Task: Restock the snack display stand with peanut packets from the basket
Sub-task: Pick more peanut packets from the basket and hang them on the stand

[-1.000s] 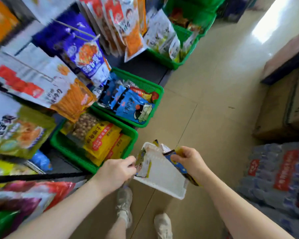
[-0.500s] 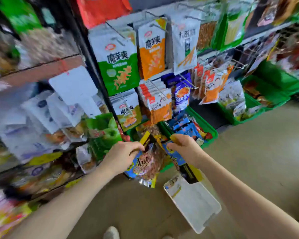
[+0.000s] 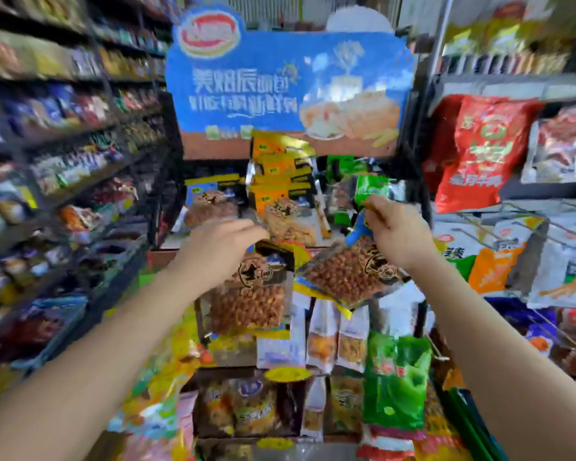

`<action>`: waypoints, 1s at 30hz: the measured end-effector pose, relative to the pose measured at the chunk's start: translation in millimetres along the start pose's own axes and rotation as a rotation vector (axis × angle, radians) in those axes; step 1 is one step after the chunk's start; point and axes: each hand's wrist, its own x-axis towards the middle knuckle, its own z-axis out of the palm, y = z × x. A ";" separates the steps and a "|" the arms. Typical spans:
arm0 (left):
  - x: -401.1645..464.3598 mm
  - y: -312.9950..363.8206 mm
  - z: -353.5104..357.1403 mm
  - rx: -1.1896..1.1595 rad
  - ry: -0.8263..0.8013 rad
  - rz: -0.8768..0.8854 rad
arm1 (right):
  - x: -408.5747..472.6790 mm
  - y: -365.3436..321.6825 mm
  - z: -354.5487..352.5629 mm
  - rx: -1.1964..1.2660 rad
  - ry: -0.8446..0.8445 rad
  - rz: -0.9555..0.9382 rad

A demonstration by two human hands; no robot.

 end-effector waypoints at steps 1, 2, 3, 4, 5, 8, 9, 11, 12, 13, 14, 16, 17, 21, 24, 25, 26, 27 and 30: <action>5.5 -26.2 -6.3 0.017 0.033 -0.018 | 17.2 -13.6 9.1 -0.032 0.036 -0.021; 13.4 -49.9 -12.6 0.038 0.067 -0.041 | 33.2 -22.9 18.0 -0.056 0.065 -0.042; 23.4 -71.7 -17.8 0.056 0.096 -0.073 | 48.6 -31.2 25.2 -0.072 0.087 -0.063; 33.7 -93.0 -20.7 0.072 0.124 -0.106 | 64.2 -37.1 31.3 -0.087 0.099 -0.086; 44.9 -112.3 -22.4 0.094 0.127 -0.140 | 79.2 -42.4 35.9 -0.099 0.103 -0.109; 82.6 -165.6 -17.2 0.149 0.120 -0.206 | 121.2 -52.8 46.5 -0.121 0.155 -0.208; 96.8 -181.1 -11.2 0.165 0.115 -0.212 | 133.3 -56.7 49.0 -0.121 0.180 -0.248; 123.2 -207.3 7.9 0.183 0.088 -0.217 | 156.7 -62.8 59.7 -0.105 0.187 -0.336; 134.1 -217.5 19.9 0.181 0.065 -0.222 | 168.1 -65.6 67.4 -0.092 0.163 -0.378; 143.4 -226.6 34.0 0.174 0.032 -0.231 | 179.7 -69.2 76.5 -0.081 0.125 -0.412; 150.7 -234.3 47.7 0.161 -0.004 -0.242 | 190.8 -72.5 86.9 -0.076 0.089 -0.439; 159.9 -249.2 70.9 0.143 -0.054 -0.252 | 209.5 -82.6 111.3 -0.089 0.045 -0.504; 161.6 -256.8 79.2 0.136 -0.048 -0.251 | 216.9 -89.8 125.8 -0.105 0.002 -0.542; 151.0 -272.7 79.7 0.116 0.005 -0.222 | 234.9 -120.5 190.8 -0.133 -0.321 -0.617; 132.8 -273.3 62.1 0.080 0.030 -0.220 | 239.9 -134.3 232.4 -0.250 -0.417 -0.570; 126.4 -272.6 55.7 0.073 0.052 -0.225 | 241.0 -136.1 245.1 -0.305 -0.441 -0.567; 119.8 -270.7 49.3 0.071 0.067 -0.227 | 240.1 -137.2 255.9 -0.337 -0.446 -0.557; 112.3 -267.7 43.9 0.073 0.070 -0.223 | 237.2 -139.6 262.1 -0.346 -0.423 -0.547; 89.5 -253.7 34.7 0.058 0.021 -0.174 | 214.8 -143.5 261.9 -0.259 -0.242 -0.485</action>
